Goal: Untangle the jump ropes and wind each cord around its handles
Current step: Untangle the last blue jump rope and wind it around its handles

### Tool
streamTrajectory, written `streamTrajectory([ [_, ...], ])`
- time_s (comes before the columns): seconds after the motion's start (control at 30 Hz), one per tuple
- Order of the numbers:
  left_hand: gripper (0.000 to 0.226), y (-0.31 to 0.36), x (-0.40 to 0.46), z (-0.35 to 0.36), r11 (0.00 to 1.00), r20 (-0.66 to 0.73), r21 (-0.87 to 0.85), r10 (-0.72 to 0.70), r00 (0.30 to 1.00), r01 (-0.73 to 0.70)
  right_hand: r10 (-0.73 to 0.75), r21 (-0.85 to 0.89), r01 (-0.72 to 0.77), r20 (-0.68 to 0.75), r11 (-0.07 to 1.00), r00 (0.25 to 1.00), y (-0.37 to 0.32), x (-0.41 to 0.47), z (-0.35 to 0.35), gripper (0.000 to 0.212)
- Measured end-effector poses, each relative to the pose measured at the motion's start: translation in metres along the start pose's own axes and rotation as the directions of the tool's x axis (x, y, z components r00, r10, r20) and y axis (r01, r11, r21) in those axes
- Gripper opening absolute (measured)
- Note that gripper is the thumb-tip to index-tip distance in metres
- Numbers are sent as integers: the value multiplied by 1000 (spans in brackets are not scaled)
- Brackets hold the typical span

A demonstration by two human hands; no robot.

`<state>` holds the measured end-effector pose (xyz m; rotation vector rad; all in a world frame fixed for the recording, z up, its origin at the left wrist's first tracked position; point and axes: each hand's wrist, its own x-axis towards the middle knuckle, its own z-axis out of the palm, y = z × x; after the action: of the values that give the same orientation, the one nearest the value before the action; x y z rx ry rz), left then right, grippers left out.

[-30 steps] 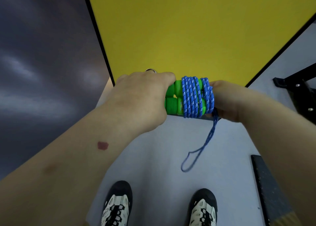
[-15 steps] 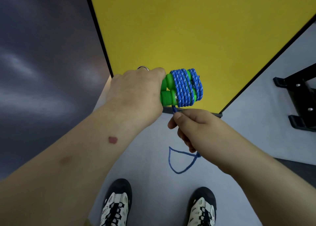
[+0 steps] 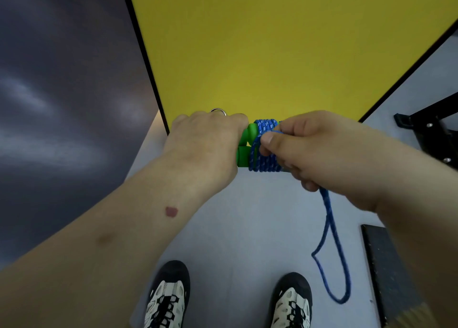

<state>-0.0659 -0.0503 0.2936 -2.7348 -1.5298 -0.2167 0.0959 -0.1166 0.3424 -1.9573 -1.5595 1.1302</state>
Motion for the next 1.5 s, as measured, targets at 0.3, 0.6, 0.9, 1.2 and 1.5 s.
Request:
streamTrajectory([
  [0.3,30,5,-2,-6,996,61,10,92,994,-93,-82,-289,38,-142,957,986,-9,17,-22,34],
  [0.6,34,11,-6,-21,985,126,-11,173,977,-173,48,36,-45,-81,998,996,27,51,-21,41],
  [0.9,28,1,1,-26,971,140,-236,1,990,32,94,78,-94,-1,993,996,48,47,6,33],
  [1.2,29,-7,5,-8,981,52,-144,-124,991,130,73,88,-75,19,993,997,31,13,52,42],
  [1.5,52,-2,1,-7,965,154,-171,-171,973,196,-41,-265,39,-2,964,999,2,-14,39,30],
])
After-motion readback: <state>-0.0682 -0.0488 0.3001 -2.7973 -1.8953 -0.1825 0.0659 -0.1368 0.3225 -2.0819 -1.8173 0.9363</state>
